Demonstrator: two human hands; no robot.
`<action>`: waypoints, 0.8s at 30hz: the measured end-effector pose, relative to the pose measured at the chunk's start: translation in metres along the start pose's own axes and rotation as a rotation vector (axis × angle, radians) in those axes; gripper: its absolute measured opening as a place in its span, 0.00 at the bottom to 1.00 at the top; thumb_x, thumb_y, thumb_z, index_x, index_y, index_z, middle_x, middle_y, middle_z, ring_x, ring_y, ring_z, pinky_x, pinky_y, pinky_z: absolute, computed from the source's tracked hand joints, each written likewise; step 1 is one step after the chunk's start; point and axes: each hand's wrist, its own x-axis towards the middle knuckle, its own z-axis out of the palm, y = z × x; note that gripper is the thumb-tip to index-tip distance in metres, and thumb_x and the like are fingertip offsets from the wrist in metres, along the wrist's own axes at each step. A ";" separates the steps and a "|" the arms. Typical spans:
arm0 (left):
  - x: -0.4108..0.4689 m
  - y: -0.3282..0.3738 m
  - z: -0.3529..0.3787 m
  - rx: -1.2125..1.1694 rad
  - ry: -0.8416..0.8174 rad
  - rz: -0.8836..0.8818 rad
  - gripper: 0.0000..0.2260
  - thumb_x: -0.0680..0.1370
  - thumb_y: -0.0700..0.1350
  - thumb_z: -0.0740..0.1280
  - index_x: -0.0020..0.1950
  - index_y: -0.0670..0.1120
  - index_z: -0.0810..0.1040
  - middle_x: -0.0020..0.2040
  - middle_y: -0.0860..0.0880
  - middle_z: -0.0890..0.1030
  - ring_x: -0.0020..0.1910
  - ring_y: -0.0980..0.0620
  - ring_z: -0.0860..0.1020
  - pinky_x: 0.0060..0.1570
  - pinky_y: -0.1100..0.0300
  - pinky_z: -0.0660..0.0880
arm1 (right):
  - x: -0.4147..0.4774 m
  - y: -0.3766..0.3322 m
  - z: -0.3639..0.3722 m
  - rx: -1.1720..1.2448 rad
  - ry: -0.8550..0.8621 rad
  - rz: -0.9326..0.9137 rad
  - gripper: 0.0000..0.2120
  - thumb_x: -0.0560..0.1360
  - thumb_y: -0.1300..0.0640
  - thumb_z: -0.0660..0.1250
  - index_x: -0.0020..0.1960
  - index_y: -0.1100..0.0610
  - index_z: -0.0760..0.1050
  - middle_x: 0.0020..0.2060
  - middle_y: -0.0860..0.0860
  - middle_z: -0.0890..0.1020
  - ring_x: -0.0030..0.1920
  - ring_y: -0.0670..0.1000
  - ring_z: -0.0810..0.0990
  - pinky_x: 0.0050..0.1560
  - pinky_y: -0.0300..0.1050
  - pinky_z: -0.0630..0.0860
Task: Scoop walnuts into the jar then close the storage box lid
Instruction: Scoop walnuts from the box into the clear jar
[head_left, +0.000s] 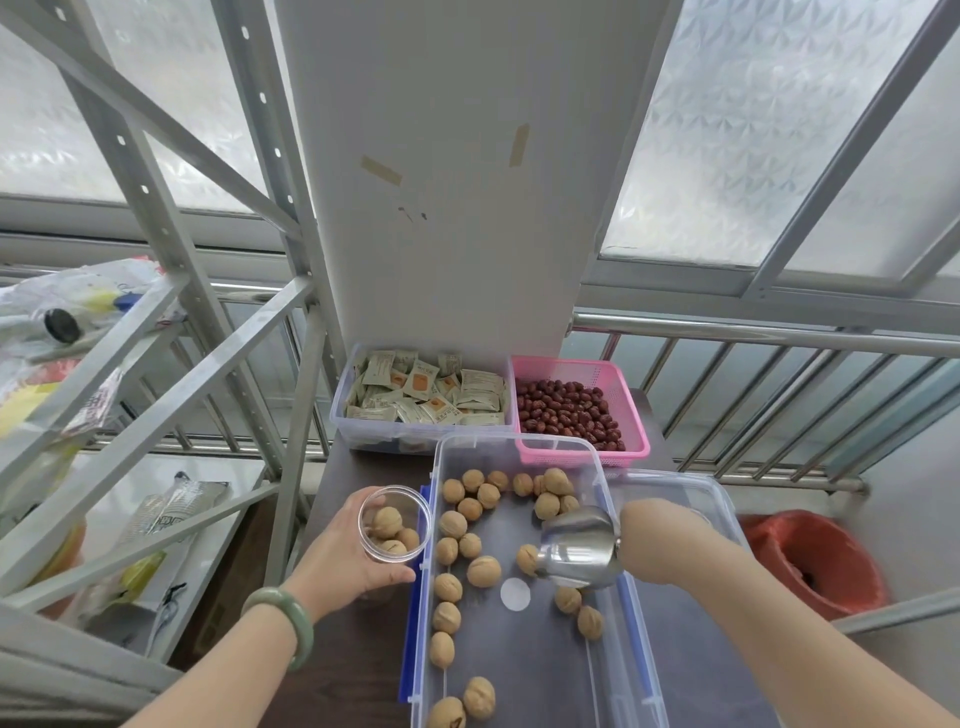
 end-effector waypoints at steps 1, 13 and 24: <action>0.001 -0.001 0.000 0.003 0.001 -0.001 0.41 0.51 0.53 0.82 0.58 0.63 0.65 0.60 0.57 0.74 0.61 0.57 0.74 0.60 0.64 0.67 | 0.000 -0.002 0.003 -0.018 -0.016 0.005 0.07 0.74 0.62 0.57 0.41 0.58 0.73 0.34 0.52 0.73 0.43 0.56 0.72 0.42 0.43 0.69; 0.005 0.007 -0.004 0.069 -0.021 -0.054 0.39 0.52 0.54 0.80 0.58 0.65 0.63 0.59 0.60 0.74 0.57 0.58 0.76 0.60 0.60 0.71 | 0.058 -0.026 0.048 0.196 -0.030 -0.071 0.10 0.74 0.62 0.56 0.52 0.59 0.74 0.43 0.55 0.79 0.45 0.57 0.75 0.44 0.45 0.71; 0.006 0.010 -0.004 0.090 -0.020 -0.080 0.43 0.51 0.57 0.78 0.62 0.61 0.63 0.58 0.61 0.75 0.57 0.59 0.76 0.62 0.60 0.71 | 0.076 -0.047 0.056 0.232 -0.092 -0.077 0.13 0.78 0.60 0.57 0.36 0.63 0.70 0.29 0.51 0.64 0.31 0.52 0.66 0.36 0.42 0.67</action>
